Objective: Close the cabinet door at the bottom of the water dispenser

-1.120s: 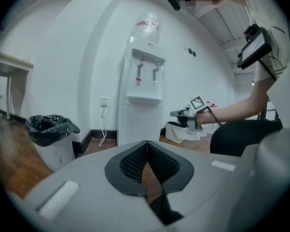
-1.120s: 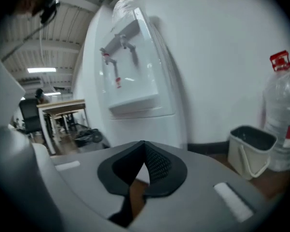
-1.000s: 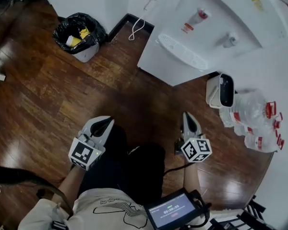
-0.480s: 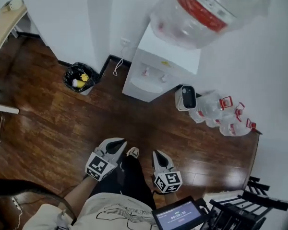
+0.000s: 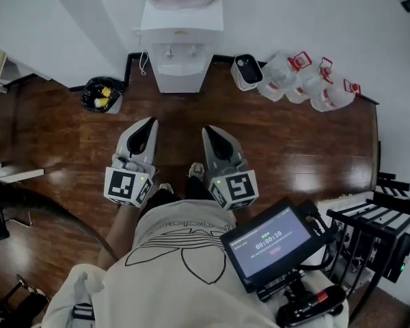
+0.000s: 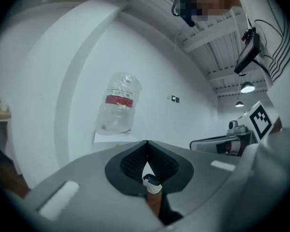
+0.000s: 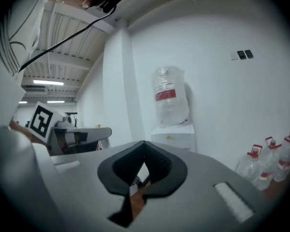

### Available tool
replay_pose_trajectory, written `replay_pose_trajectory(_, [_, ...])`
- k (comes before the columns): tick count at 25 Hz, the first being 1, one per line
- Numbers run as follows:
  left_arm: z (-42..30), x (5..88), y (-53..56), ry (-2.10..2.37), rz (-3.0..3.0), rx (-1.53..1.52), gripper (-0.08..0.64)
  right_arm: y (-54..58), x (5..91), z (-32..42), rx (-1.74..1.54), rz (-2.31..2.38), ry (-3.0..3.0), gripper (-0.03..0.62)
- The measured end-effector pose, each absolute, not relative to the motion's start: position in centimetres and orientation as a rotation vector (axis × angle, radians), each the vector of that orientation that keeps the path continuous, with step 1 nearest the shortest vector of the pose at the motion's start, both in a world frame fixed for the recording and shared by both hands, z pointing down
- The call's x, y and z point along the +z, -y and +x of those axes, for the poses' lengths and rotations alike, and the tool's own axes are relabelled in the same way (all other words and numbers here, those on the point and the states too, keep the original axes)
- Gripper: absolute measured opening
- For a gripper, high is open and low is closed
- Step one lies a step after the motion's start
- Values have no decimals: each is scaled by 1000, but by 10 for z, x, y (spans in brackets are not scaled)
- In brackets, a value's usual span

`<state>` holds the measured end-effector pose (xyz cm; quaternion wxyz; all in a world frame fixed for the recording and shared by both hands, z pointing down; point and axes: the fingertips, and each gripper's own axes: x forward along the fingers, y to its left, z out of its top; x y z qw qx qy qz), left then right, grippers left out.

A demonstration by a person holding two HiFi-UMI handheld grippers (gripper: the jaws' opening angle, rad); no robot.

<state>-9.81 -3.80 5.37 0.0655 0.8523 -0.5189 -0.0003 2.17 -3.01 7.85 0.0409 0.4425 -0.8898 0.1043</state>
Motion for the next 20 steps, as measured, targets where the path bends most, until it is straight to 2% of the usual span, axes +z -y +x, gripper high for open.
replay_pose_trajectory(10, [-70, 43, 1, 1577, 2603, 65, 18, 1, 75, 6, 357, 1412, 2688, 2])
replay_pose_trajectory(20, [-96, 23, -11, 1600, 2643, -32, 18, -15, 59, -22, 238, 1377, 2733, 2])
